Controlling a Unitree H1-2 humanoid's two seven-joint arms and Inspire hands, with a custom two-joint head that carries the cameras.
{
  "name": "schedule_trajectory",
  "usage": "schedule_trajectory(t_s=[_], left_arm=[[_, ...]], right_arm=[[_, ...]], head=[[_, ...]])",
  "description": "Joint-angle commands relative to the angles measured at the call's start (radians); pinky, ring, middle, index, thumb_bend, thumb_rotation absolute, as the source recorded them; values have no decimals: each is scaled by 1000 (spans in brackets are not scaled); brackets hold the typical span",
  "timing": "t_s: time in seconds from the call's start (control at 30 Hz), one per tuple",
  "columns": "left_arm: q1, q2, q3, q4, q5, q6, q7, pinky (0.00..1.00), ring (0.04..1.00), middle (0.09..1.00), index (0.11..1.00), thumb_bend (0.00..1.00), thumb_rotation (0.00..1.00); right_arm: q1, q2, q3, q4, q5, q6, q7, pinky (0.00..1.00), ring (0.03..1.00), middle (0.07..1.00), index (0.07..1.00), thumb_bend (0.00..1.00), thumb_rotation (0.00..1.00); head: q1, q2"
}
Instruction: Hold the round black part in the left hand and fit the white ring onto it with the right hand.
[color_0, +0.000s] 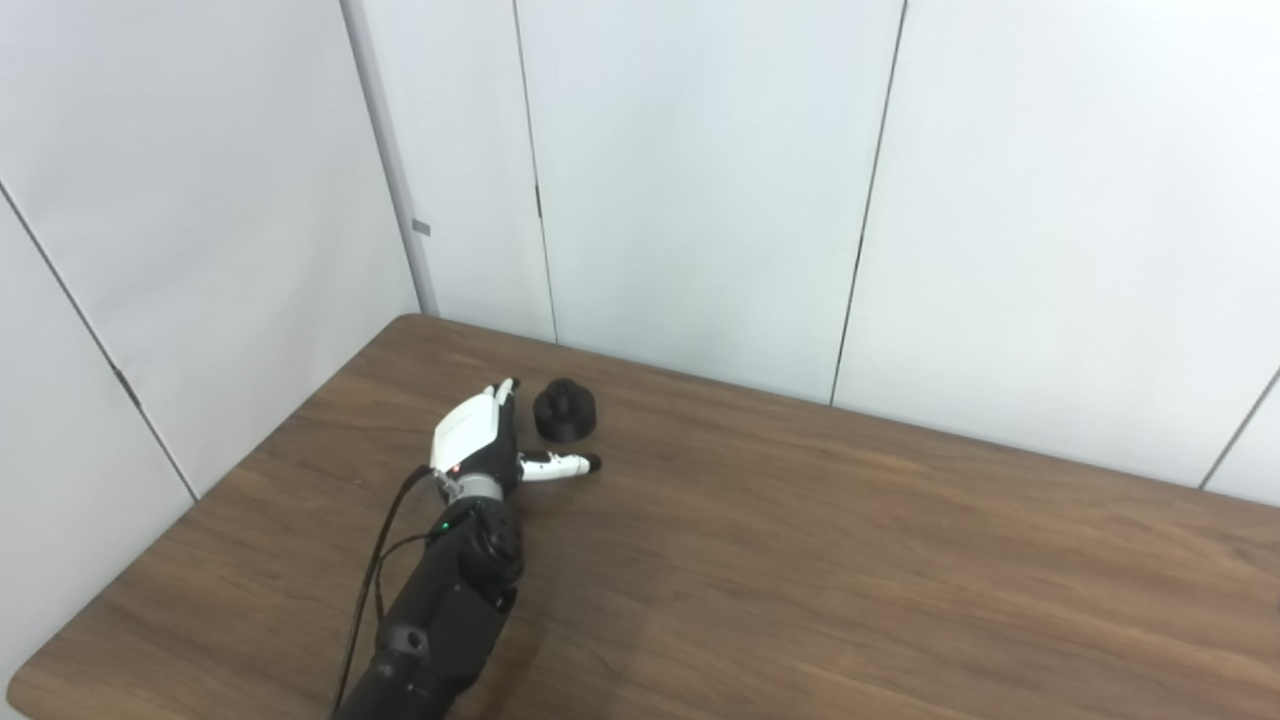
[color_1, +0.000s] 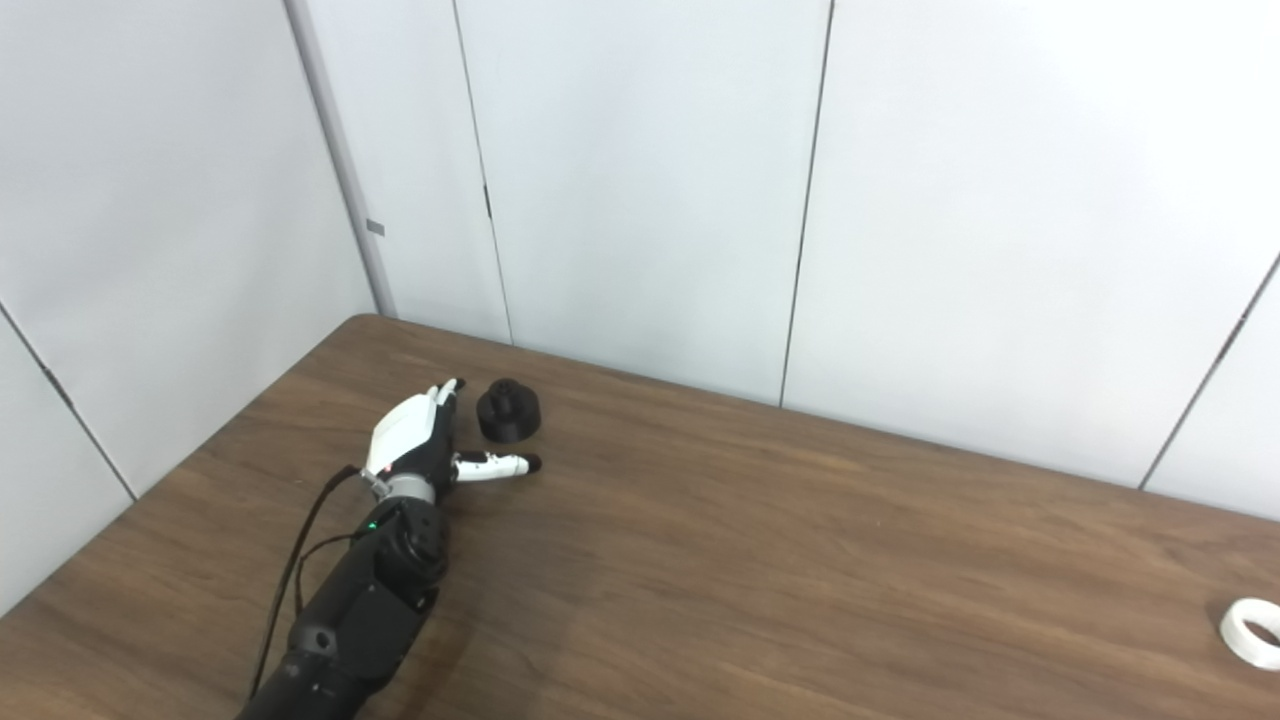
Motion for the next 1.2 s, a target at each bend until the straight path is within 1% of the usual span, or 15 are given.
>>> schedule_trajectory(t_s=[0.0, 0.13, 0.2, 0.23, 0.3, 0.37, 0.4, 0.43, 0.47, 0.5, 0.6, 0.73, 0.93, 1.07, 1.17], left_arm=[[-26, 2, -15, 20, -35, 1, -16, 1000, 1000, 1000, 968, 1000, 399], [-31, 1, -20, 36, -44, -7, -3, 1000, 1000, 1000, 932, 1000, 379], [-34, -2, -20, 46, -49, -19, 15, 1000, 1000, 1000, 894, 1000, 354], [-36, -3, -19, 55, -52, -30, 32, 1000, 1000, 1000, 856, 999, 323], [-43, -10, -9, 82, -69, -63, 72, 1000, 1000, 987, 762, 957, 234], [-48, -19, 6, 103, -93, -95, 108, 1000, 981, 940, 662, 903, 100], [-52, -28, 17, 120, -106, -118, 141, 1000, 976, 932, 643, 894, 74], [-56, -35, 24, 133, -116, -137, 165, 1000, 953, 900, 565, 712, 61], [-58, -38, 28, 140, -123, -148, 181, 1000, 936, 875, 516, 599, 52], [-61, -42, 29, 154, -131, -165, 195, 1000, 930, 867, 500, 560, 49], [-69, -46, 25, 182, -147, -197, 218, 1000, 917, 835, 482, 523, 43], [-75, -44, 16, 210, -158, -224, 236, 1000, 920, 833, 480, 518, 43], [-74, -39, 15, 204, -174, -238, 235, 1000, 927, 837, 480, 518, 44], [-73, -38, 17, 198, -186, -245, 234, 1000, 933, 842, 480, 518, 43], [-72, -35, 12, 196, -191, -252, 231, 1000, 937, 842, 480, 518, 44]], right_arm=[[27, -9, -7, -23, -5, -11, 5, 996, 992, 978, 976, 814, 903], [32, -7, -6, -30, -4, -8, 2, 988, 993, 980, 982, 814, 907], [34, -6, -6, -33, 1, -5, 2, 986, 993, 980, 980, 817, 899], [36, -5, -6, -34, 0, -6, 2, 986, 992, 980, 981, 820, 897], [38, -5, -6, -36, -4, -12, 1, 973, 987, 975, 977, 813, 899], [42, -4, -6, -41, -8, -11, -2, 955, 981, 971, 973, 813, 900], [45, -3, -6, -44, -11, -11, -3, 952, 980, 971, 973, 814, 900], [46, -3, -6, -45, -12, -11, -4, 959, 982, 972, 974, 816, 902], [48, -3, -7, -47, -12, -11, -4, 962, 982, 973, 974, 815, 903], [49, -3, -8, -46, -11, -12, -5, 963, 983, 973, 974, 814, 903], [53, 0, -9, -51, -14, -10, -9, 943, 970, 963, 964, 825, 892], [55, 1, -8, -59, -14, -3, -8, 954, 971, 963, 958, 826, 886], [54, 5, -4, -61, -13, -4, -7, 946, 971, 964, 956, 823, 881], [53, 7, -4, -66, -7, 5, -6, 957, 973, 965, 956, 825, 872], [52, 8, -3, -61, -8, -1, -5, 960, 974, 968, 960, 820, 876]], head=[[0, 1], [-7, 3], [-7, 3], [-13, 4], [-13, 4], [-16, 6], [-19, 8], [-19, 8], [-22, 11], [-22, 11], [-24, 13], [-27, 15], [-34, 14], [-40, 14], [-40, 14]])
